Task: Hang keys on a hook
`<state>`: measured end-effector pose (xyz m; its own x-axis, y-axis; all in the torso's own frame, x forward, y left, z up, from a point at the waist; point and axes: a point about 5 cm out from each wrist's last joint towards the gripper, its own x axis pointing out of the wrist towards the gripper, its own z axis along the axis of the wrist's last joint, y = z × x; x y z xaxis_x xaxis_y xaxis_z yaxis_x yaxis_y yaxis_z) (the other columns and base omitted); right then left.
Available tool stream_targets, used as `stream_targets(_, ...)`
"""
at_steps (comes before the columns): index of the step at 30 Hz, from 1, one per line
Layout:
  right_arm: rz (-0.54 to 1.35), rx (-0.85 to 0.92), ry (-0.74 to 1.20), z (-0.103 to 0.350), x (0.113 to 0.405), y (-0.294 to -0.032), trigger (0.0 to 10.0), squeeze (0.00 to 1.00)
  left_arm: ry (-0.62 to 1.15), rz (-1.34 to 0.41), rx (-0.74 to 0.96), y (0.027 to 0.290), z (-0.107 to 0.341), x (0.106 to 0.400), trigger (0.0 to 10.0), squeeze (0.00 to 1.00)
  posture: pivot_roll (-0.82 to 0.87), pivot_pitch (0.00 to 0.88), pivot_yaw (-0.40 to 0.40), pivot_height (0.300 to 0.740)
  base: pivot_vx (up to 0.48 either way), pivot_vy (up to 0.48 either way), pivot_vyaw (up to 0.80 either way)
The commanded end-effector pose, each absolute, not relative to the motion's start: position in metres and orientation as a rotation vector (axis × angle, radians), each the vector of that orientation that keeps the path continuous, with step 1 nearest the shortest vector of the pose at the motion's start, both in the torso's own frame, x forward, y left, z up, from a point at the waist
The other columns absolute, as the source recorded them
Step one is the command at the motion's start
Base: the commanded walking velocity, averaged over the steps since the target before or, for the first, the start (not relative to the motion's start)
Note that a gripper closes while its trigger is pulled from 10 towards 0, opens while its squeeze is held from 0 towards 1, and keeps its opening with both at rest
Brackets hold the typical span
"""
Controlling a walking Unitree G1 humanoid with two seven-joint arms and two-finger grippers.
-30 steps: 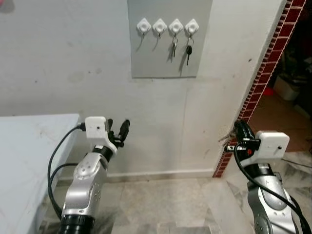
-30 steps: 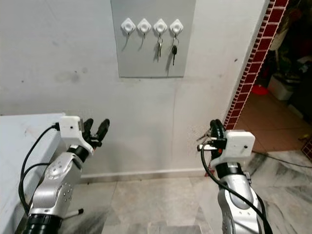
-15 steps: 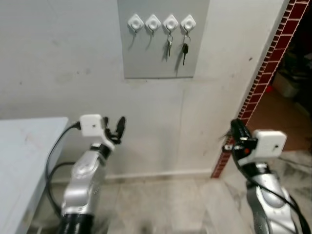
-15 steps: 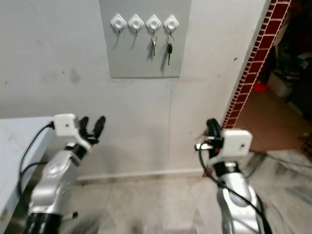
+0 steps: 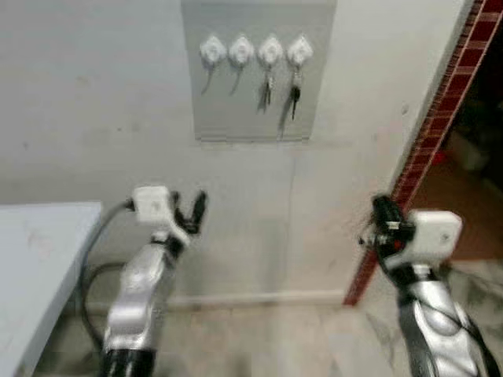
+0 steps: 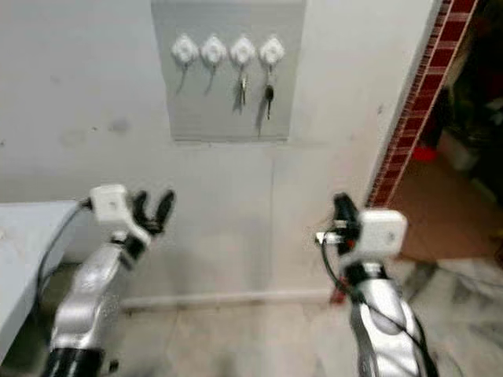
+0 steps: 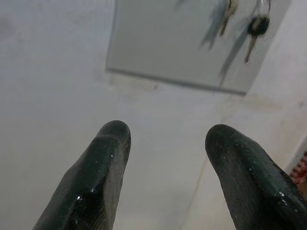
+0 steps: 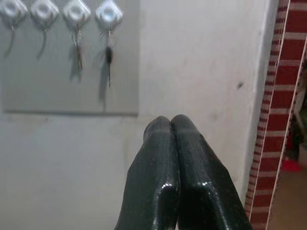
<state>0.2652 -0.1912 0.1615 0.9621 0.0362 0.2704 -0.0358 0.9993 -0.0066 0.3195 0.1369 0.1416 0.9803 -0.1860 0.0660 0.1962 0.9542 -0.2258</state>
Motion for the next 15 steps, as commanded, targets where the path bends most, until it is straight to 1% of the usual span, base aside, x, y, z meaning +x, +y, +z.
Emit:
stream_targets(1, 0.061, 0.019, -0.291, 0.1653, 0.2675, -0.1829, 10.0, 0.0, -0.059, -0.172, -0.222, 0.1468, 0.1465, 0.3206, 10.0, 0.0, -0.01, 0.018, 0.0, 0.74, 0.315, 0.0, 0.0)
stream_targets(13, 0.066, 0.02, -0.289, 0.1648, 0.2663, -0.1824, 10.0, 0.0, -0.058, -0.172, -0.23, 0.1461, 0.1457, 0.3199, 10.0, 0.0, -0.01, 0.016, -0.001, 0.74, 0.306, 0.0, 0.0)
stream_targets(15, 0.067, 0.018, -0.288, 0.1648, 0.2662, -0.1823, 10.0, 0.0, -0.058, -0.172, -0.233, 0.1459, 0.1456, 0.3196, 10.0, 0.0, -0.01, 0.014, -0.002, 0.74, 0.292, 0.24, 0.0)
